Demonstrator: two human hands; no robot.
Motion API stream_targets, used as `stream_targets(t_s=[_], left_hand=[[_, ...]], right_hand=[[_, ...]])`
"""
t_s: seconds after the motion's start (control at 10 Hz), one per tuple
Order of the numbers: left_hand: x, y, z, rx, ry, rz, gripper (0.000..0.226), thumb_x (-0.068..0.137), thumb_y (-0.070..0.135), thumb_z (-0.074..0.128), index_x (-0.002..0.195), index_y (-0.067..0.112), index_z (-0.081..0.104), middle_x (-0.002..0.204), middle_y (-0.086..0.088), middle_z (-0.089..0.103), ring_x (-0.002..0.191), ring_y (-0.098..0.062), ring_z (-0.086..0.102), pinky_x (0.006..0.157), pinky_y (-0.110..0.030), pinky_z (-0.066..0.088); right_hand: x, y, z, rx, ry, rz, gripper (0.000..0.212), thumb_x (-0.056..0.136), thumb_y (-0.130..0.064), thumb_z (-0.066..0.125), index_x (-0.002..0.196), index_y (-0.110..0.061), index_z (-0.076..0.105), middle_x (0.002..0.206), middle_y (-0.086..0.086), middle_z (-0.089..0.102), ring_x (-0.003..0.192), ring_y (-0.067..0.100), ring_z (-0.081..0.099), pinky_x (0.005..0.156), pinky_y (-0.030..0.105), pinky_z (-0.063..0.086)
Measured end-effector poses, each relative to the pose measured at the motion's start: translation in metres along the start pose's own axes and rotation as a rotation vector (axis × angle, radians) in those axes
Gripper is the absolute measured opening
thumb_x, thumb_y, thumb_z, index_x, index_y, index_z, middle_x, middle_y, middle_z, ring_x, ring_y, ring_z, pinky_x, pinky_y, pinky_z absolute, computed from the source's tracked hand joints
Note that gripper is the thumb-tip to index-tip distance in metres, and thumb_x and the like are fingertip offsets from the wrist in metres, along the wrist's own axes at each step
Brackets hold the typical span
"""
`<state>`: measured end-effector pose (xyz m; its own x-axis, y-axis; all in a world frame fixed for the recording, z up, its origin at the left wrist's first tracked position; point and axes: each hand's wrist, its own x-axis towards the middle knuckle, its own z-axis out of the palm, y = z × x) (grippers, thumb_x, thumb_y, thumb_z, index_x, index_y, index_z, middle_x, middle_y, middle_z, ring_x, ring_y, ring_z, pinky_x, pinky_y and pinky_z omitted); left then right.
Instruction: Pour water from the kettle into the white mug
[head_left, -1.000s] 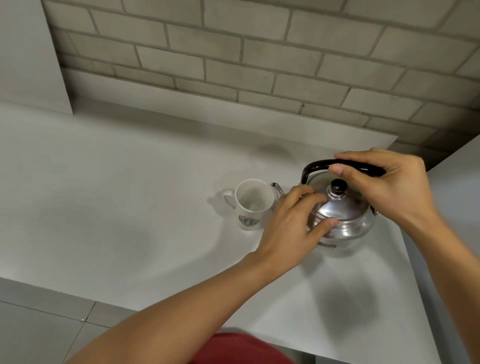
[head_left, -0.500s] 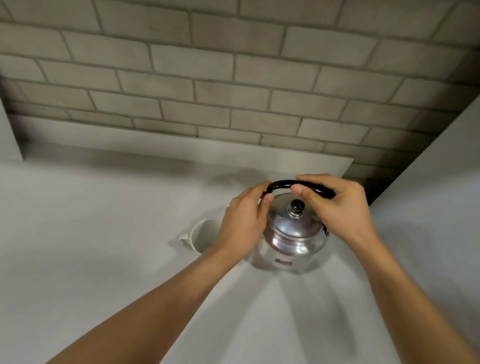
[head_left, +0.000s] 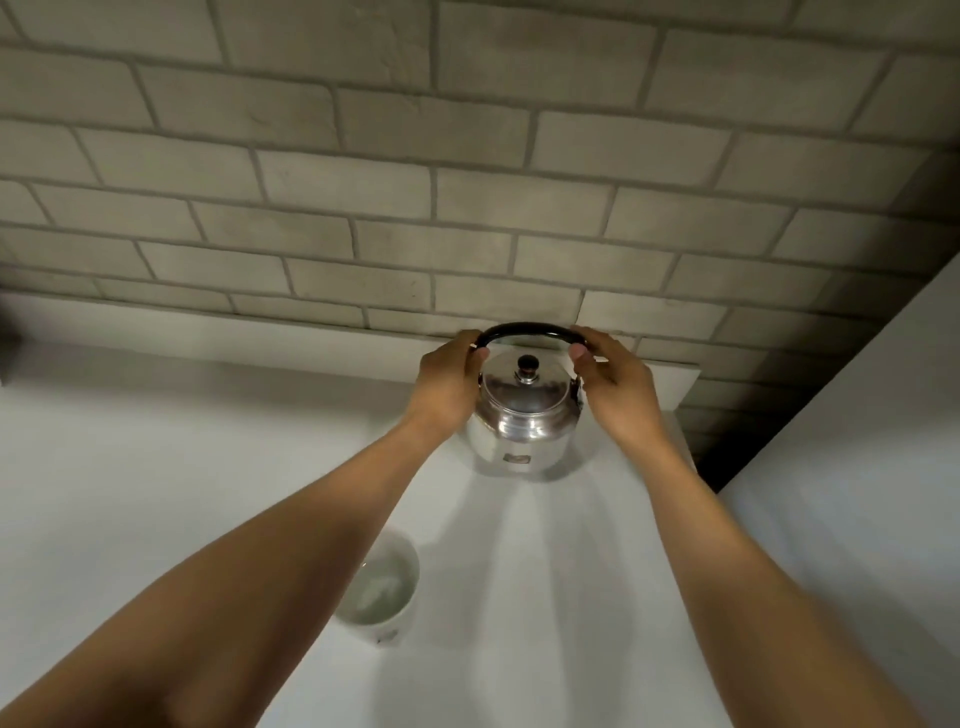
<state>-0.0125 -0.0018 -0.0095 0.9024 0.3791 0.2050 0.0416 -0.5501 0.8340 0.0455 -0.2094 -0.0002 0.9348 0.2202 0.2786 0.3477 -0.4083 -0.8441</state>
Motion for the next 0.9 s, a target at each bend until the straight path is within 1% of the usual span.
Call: stream_targets(t_s=[0.1, 0.2, 0.3, 0.4, 0.5, 0.6, 0.7, 0.8, 0.9], left_hand=[[0.016, -0.015, 0.007, 0.014, -0.032, -0.044, 0.021, 0.107, 0.022, 0.048, 0.12, 0.021, 0.064, 0.096, 0.0, 0.068, 0.082, -0.017, 0.061, 0.065, -0.016, 0.041], [0.023, -0.028, 0.014, -0.015, -0.064, -0.054, 0.023, 0.106, 0.019, 0.049, 0.124, 0.021, 0.064, 0.1, 0.0, 0.07, 0.082, -0.019, 0.063, 0.07, -0.023, 0.044], [0.027, -0.035, 0.019, -0.021, -0.082, -0.057, 0.026, 0.107, 0.018, 0.049, 0.128, 0.023, 0.062, 0.098, 0.004, 0.068, 0.078, -0.011, 0.064, 0.068, -0.021, 0.045], [0.031, -0.04, 0.024, -0.018, -0.076, -0.053, 0.026, 0.107, 0.018, 0.049, 0.129, 0.022, 0.062, 0.099, 0.006, 0.066, 0.08, -0.01, 0.061, 0.068, -0.02, 0.043], [0.032, -0.043, 0.026, -0.017, -0.089, -0.06, 0.025, 0.107, 0.019, 0.049, 0.129, 0.02, 0.062, 0.102, 0.004, 0.066, 0.086, -0.017, 0.062, 0.075, -0.026, 0.044], [0.033, -0.046, 0.028, -0.025, -0.092, -0.057, 0.024, 0.107, 0.019, 0.049, 0.128, 0.018, 0.062, 0.102, 0.002, 0.066, 0.09, -0.023, 0.064, 0.078, -0.03, 0.048], [0.031, -0.046, 0.027, -0.013, -0.098, -0.067, 0.024, 0.107, 0.02, 0.049, 0.128, 0.018, 0.061, 0.107, -0.005, 0.069, 0.091, -0.026, 0.067, 0.08, -0.033, 0.051], [0.032, -0.04, 0.025, -0.01, -0.136, -0.092, 0.029, 0.107, 0.025, 0.051, 0.135, 0.022, 0.056, 0.119, -0.01, 0.069, 0.1, -0.03, 0.069, 0.088, -0.038, 0.055], [0.026, -0.015, 0.008, 0.033, -0.192, -0.06, 0.055, 0.104, 0.034, 0.055, 0.155, 0.022, 0.037, 0.145, -0.012, 0.056, 0.127, -0.033, 0.059, 0.107, -0.043, 0.047]], right_hand=[[0.015, 0.018, 0.01, -0.026, -0.034, 0.025, 0.036, 0.105, -0.035, 0.056, 0.138, -0.025, 0.066, 0.124, 0.001, 0.073, 0.11, 0.023, 0.071, 0.101, 0.043, 0.055], [0.021, 0.032, 0.018, -0.005, -0.048, 0.058, 0.034, 0.105, -0.033, 0.057, 0.137, -0.027, 0.067, 0.123, -0.002, 0.072, 0.112, 0.022, 0.07, 0.102, 0.046, 0.055], [0.023, 0.041, 0.024, 0.027, -0.045, 0.078, 0.033, 0.104, -0.031, 0.059, 0.135, -0.028, 0.069, 0.122, -0.008, 0.072, 0.112, 0.02, 0.07, 0.102, 0.047, 0.055], [0.025, 0.049, 0.028, 0.062, -0.04, 0.098, 0.032, 0.104, -0.029, 0.059, 0.135, -0.029, 0.069, 0.124, -0.009, 0.072, 0.115, 0.021, 0.07, 0.103, 0.048, 0.054], [0.023, 0.052, 0.029, 0.078, -0.048, 0.1, 0.031, 0.104, -0.029, 0.059, 0.133, -0.032, 0.069, 0.121, -0.014, 0.071, 0.114, 0.02, 0.071, 0.103, 0.048, 0.054], [0.022, 0.056, 0.03, 0.109, -0.043, 0.108, 0.032, 0.104, -0.03, 0.06, 0.134, -0.033, 0.069, 0.126, -0.009, 0.072, 0.115, 0.02, 0.071, 0.104, 0.047, 0.054], [0.018, 0.054, 0.031, 0.131, -0.042, 0.13, 0.033, 0.104, -0.03, 0.059, 0.137, -0.032, 0.067, 0.131, -0.003, 0.072, 0.118, 0.021, 0.07, 0.107, 0.046, 0.053], [0.016, 0.048, 0.025, 0.089, -0.078, 0.132, 0.037, 0.105, -0.032, 0.057, 0.142, -0.033, 0.062, 0.136, -0.001, 0.07, 0.121, 0.02, 0.068, 0.11, 0.042, 0.051], [-0.001, 0.025, 0.008, -0.015, -0.071, 0.128, 0.051, 0.105, -0.035, 0.058, 0.154, -0.036, 0.046, 0.149, -0.002, 0.059, 0.129, 0.019, 0.062, 0.11, 0.034, 0.048]])
